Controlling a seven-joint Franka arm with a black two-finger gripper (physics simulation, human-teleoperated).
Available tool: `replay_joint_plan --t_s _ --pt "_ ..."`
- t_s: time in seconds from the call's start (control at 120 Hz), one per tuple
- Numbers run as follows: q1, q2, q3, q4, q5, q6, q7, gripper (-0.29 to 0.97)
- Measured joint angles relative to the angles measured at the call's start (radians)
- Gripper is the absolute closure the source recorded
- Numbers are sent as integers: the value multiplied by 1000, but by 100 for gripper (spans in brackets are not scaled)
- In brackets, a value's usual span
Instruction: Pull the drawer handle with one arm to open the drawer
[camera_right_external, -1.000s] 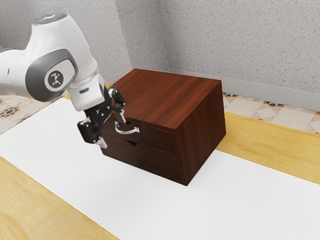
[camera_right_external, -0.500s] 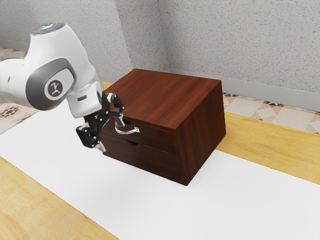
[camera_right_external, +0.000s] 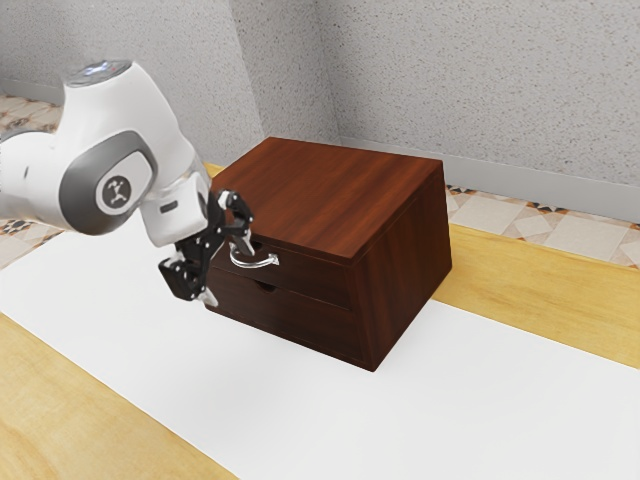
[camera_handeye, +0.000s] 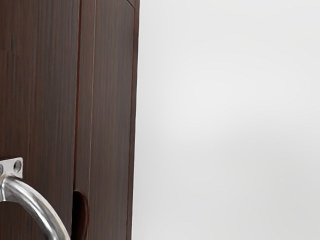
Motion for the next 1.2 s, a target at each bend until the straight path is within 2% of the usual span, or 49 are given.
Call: replay_joint_plan --t_s 0.267,0.5,0.783,1.2 --pt "0 -4 0 -13 0 37 5 0" --pt "1 -9 0 -26 1 56 8 18" --pt "6 -6 0 -27 4 69 8 24" --pt "12 -3 2 -40 6 74 4 23"
